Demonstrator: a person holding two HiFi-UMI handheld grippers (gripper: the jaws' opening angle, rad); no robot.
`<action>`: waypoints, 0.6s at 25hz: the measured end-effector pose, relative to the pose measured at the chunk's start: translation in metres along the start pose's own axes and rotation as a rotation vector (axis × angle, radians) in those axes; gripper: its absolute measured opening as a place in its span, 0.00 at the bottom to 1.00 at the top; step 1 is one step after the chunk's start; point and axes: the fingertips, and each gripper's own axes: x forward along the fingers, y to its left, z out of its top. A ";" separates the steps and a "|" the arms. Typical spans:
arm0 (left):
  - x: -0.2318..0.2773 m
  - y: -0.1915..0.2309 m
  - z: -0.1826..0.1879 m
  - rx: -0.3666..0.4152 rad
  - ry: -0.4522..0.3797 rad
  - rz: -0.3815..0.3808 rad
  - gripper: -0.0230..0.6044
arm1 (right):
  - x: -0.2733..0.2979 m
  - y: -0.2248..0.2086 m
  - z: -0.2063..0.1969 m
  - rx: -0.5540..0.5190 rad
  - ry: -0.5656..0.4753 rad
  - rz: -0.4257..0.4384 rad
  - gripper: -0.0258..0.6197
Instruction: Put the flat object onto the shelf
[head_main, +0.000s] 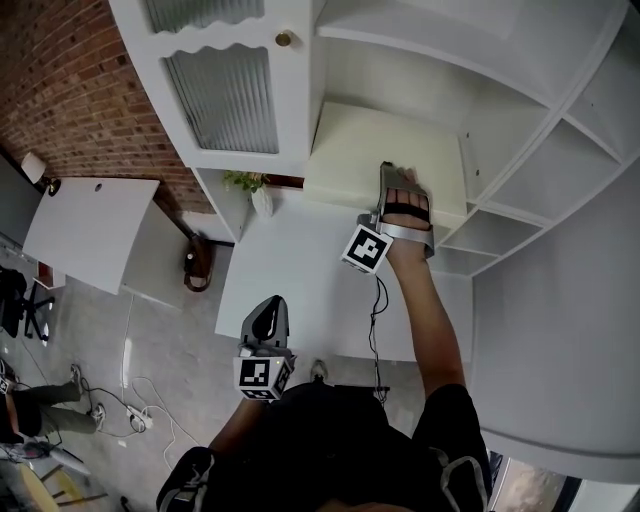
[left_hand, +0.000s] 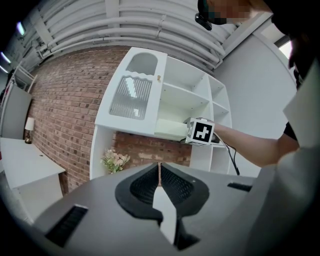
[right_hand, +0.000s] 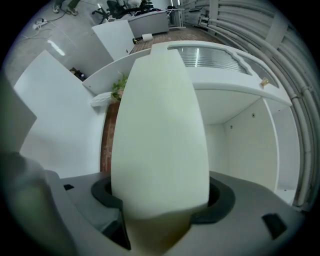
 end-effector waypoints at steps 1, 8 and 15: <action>0.000 0.001 0.001 0.001 0.000 0.004 0.07 | 0.008 0.005 0.000 0.004 -0.006 0.019 0.57; 0.002 0.003 -0.002 -0.001 0.012 0.012 0.07 | 0.058 0.023 0.001 0.011 -0.014 0.155 0.65; 0.004 0.004 -0.004 0.004 0.012 0.022 0.07 | 0.088 0.023 0.000 -0.004 0.004 0.153 0.69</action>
